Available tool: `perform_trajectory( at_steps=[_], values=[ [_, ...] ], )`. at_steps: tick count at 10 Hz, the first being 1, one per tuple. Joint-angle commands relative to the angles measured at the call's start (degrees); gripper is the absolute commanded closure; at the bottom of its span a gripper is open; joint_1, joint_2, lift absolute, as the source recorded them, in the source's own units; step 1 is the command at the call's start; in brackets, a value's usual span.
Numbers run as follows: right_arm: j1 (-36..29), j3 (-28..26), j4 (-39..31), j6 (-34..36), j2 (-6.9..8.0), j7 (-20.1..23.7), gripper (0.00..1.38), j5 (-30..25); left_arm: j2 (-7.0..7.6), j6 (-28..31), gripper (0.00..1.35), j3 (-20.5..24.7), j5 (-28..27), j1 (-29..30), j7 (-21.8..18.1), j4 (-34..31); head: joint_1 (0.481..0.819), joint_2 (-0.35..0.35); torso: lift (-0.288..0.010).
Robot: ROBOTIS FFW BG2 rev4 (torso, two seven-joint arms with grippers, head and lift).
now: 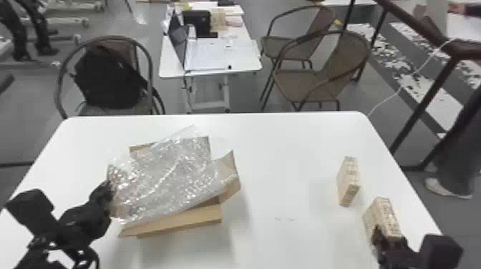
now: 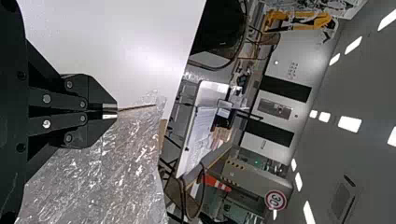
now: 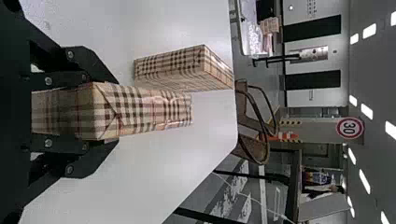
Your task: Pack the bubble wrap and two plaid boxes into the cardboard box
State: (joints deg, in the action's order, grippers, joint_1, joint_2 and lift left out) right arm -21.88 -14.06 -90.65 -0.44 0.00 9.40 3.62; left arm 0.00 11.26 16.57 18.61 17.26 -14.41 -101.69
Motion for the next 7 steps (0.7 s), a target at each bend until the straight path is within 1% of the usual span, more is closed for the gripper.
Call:
perform_trajectory(
  at_steps=[1,3,4,5,6,7],
  values=[
    [-0.53,0.26,-0.93,0.00,0.05,0.00,1.08,0.07,-0.15,-0.01,1.22,-0.05,-0.07,-0.12,0.00,0.00,0.695,-0.011,-0.037],
    [-1.67,2.11,-3.65,-0.18,0.05,0.18,1.08,1.83,-0.15,-0.01,1.22,-0.23,-0.16,-0.21,-0.09,0.00,0.695,-0.008,-0.037],
    [-1.85,4.39,-6.20,-0.09,0.05,0.88,1.08,4.29,-0.15,-0.01,1.22,-0.23,-0.07,-0.21,-0.09,0.09,0.695,-0.001,-0.037],
    [-1.06,7.82,-10.24,1.76,0.05,1.41,1.08,6.31,-0.15,0.08,1.22,-0.23,-0.16,-0.21,-0.09,0.09,0.695,0.019,-0.037],
    [1.14,11.25,-13.67,5.01,-2.20,2.55,1.08,9.12,-0.15,0.08,1.22,-0.31,-0.16,-0.29,-0.09,0.09,0.695,0.060,-0.037],
    [4.48,13.89,-16.57,10.72,-4.83,4.40,1.08,12.55,-0.15,0.26,1.22,-0.49,-0.24,-0.47,-0.09,0.17,0.695,0.085,-0.037]
  ],
)
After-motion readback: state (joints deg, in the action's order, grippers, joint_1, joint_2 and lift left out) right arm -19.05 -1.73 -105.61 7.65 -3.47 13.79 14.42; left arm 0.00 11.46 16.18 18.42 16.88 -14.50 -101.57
